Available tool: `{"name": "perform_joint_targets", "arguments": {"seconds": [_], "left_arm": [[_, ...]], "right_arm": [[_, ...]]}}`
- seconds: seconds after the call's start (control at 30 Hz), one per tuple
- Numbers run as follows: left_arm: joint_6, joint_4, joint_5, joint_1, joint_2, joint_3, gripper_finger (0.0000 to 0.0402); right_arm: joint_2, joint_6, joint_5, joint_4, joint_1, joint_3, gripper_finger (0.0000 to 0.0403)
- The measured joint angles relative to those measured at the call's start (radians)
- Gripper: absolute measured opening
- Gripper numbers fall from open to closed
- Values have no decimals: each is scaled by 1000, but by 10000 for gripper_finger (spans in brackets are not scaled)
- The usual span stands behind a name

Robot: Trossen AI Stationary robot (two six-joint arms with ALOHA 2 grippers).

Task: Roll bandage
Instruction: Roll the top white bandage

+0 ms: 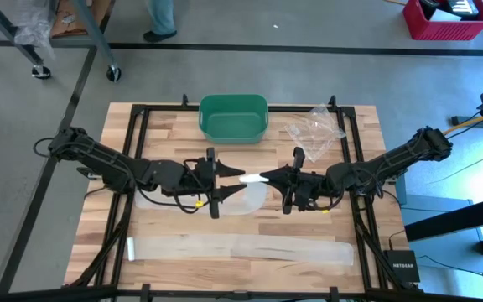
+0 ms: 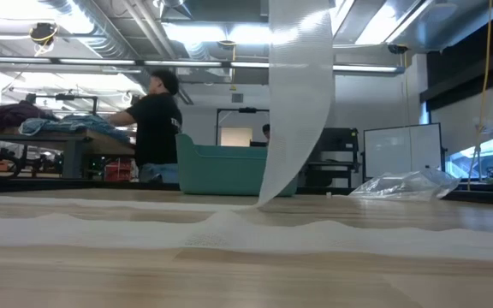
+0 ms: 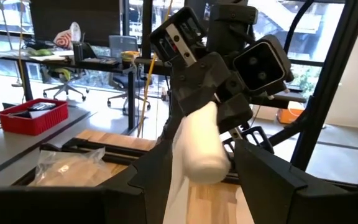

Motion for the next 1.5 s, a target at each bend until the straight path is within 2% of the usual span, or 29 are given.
{"name": "perform_joint_targets", "arguments": {"seconds": [0.13, 0.3, 0.5, 0.6, 0.73, 0.9, 1.0, 1.13, 1.27, 1.37, 1.5], "left_arm": [[18, -1, 0, 1, 0, 0, 136], [29, -2, 7, 6, 0, 0, 81], [128, -2, 7, 6, 0, 0, 16], [196, -1, 6, 6, 0, 0, 10], [338, 3, -21, -3, -1, 0, 21], [623, 6, -75, -28, -1, 0, 21], [875, 6, -79, -48, -1, 0, 22], [1289, 11, -81, -75, 4, 0, 29], [1593, 102, -111, -94, 35, 0, 31], [1747, 173, -123, -99, 57, 0, 32], [1888, 185, -127, -99, 75, 0, 32]], "right_arm": [[0, 0, 0, 0, 0, 0, 32], [0, 1, 0, 0, 0, 0, 36], [0, 20, 0, 0, 0, 0, 61], [0, 91, -13, 1, 0, 0, 80], [-23, 264, -21, -21, 3, 0, 111], [-112, 511, -57, -108, 10, 1, 147], [-171, 670, -129, -180, 7, 1, 161], [-220, 795, -171, -250, 6, 1, 167], [-222, 816, -180, -228, 7, 1, 166], [-194, 798, -185, -196, 6, 1, 166], [-149, 683, -184, -140, 6, 1, 166]]}}
